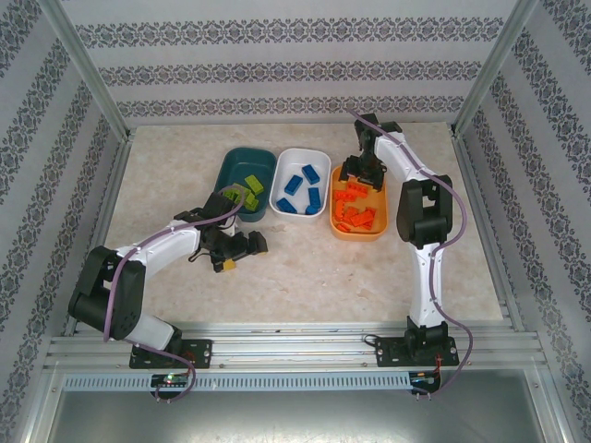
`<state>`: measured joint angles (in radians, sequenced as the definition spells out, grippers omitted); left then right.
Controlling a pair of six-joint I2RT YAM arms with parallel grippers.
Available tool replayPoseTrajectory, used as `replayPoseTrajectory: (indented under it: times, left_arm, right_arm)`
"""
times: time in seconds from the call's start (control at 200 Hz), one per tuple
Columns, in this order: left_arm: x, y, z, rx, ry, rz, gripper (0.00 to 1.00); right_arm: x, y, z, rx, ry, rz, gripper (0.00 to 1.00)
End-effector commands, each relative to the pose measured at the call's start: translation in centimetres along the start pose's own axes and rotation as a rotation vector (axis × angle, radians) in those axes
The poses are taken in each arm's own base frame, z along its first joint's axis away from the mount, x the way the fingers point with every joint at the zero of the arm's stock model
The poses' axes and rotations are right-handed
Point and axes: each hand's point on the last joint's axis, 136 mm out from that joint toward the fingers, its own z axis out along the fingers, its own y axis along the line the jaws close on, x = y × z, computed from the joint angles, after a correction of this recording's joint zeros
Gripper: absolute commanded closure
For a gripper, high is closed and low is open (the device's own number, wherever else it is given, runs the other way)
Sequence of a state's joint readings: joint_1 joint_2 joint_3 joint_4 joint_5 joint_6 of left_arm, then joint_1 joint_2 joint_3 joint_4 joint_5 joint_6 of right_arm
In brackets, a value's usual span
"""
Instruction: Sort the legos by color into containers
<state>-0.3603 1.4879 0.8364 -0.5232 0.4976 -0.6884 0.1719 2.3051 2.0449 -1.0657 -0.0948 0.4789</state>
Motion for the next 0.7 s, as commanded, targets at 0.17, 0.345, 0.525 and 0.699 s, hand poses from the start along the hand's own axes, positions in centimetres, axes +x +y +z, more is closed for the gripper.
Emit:
replayPoseTrajectory:
  times: [0.17,0.345,0.525,0.699]
  left_arm:
    - [0.3,-0.5,-0.6,-0.001,0.001,0.02,0.0]
    - [-0.1,-0.8,-1.1,-0.002,-0.025,0.031,0.0]
    - [-0.7,-1.6,-1.5,0.026,-0.052,0.045,0.0]
    - [-1.3,-2.8,-2.3,0.076,-0.091,0.065,0.0]
  right_arm:
    - [-0.3,-0.2,-1.7,-0.003,-0.017,-0.013,0.17]
    - [-0.4,0.6,-4.5,-0.04,-0.062,-0.025,0.17]
    - [0.6,2.0,-7.8,-0.115,-0.088,-0.043,0.16]
    - [4.5,6.5,-11.0,-0.394,-0.043,-0.082,0.16]
